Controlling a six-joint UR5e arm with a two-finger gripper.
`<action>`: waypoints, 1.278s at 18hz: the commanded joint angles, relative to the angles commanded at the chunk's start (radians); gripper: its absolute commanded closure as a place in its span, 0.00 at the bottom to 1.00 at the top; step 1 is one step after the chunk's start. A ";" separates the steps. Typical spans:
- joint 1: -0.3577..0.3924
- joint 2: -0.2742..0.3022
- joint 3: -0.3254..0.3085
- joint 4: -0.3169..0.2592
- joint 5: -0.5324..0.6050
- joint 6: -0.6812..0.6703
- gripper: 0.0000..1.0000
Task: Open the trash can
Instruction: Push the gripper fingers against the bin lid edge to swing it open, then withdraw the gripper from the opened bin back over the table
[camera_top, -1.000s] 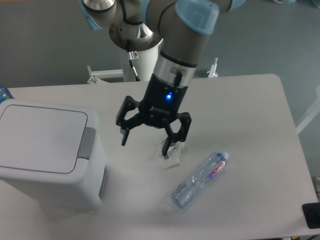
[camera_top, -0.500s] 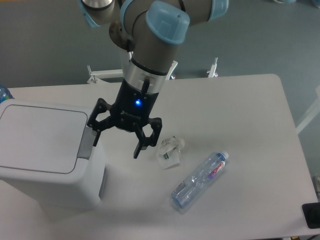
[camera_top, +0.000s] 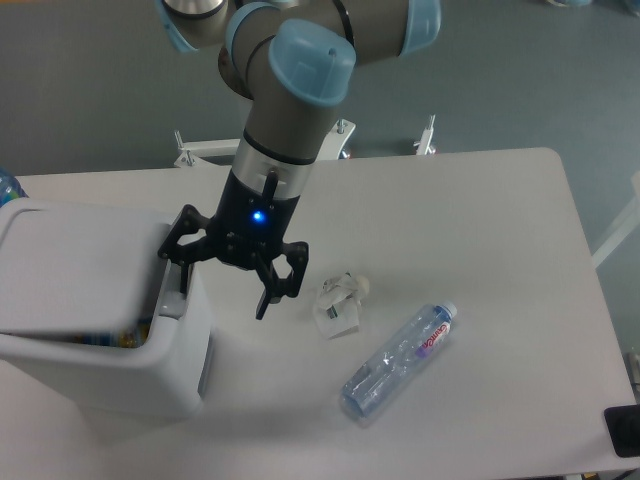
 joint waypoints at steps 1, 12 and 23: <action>-0.002 -0.002 0.000 0.005 -0.002 -0.005 0.00; 0.057 -0.020 0.094 0.020 0.002 -0.043 0.00; 0.201 -0.144 0.095 0.025 0.423 0.478 0.00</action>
